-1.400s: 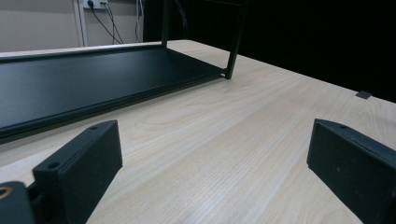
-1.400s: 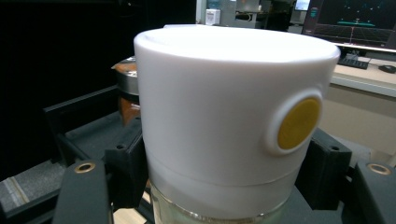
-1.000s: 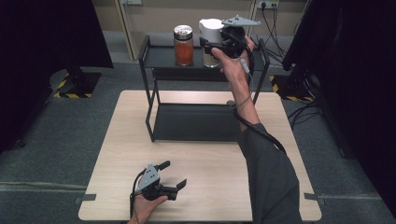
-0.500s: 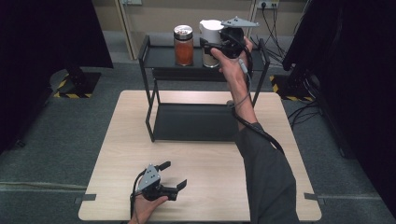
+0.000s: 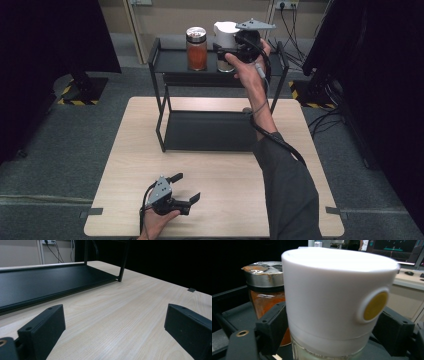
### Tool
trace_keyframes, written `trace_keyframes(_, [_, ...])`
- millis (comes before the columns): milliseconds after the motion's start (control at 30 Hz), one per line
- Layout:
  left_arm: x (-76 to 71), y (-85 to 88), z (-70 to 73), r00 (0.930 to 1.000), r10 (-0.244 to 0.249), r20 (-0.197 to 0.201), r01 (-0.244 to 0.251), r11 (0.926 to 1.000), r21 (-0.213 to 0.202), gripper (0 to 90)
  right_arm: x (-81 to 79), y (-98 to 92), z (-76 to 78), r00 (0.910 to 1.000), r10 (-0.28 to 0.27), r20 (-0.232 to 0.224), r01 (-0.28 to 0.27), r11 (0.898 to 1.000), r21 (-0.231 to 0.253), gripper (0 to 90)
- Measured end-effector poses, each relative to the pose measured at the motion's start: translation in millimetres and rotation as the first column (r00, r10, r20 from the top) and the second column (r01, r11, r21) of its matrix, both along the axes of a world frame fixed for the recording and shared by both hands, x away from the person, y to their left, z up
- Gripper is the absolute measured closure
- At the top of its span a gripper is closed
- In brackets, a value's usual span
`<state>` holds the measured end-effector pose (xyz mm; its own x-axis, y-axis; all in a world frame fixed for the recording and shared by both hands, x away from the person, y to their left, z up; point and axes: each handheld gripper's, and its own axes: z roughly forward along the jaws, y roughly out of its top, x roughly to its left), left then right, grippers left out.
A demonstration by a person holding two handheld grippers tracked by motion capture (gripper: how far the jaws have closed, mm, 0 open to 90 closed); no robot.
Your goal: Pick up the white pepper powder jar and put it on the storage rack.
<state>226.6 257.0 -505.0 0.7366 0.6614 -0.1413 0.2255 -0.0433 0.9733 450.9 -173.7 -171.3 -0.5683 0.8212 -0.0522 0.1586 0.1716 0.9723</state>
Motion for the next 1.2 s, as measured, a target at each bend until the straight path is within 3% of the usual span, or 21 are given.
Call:
trace_keyframes(267, [-0.1, -0.3, 0.1, 1.0000, 0.000, 0.001, 0.000, 1.0000, 0.003, 2.6, -4.5, -6.0, -1.5, 0.9999, -0.007, -0.013, 0.007, 1.000, 0.024, 5.9])
trace_keyframes(600, [0.1, -0.7, -0.1, 1.0000, 0.001, 0.001, -0.001, 1.0000, 0.006, 2.6, -13.4, -25.8, -6.5, 0.9996, 0.029, 0.005, -0.029, 0.998, 0.051, 2.9])
trace_keyframes(1067, [-0.1, -1.2, -0.2, 1.0000, 0.004, 0.002, -0.004, 1.0000, 0.008, 2.6, -29.4, -56.9, -21.5, 0.9928, 0.115, 0.033, -0.118, 0.987, 0.108, 0.5])
trace_keyframes(1200, [-0.1, -1.3, -0.2, 1.0000, 0.005, 0.002, -0.005, 1.0000, 0.009, 2.6, -36.0, -63.1, -26.4, 0.9909, 0.127, 0.046, -0.131, 0.986, 0.103, 0.5])
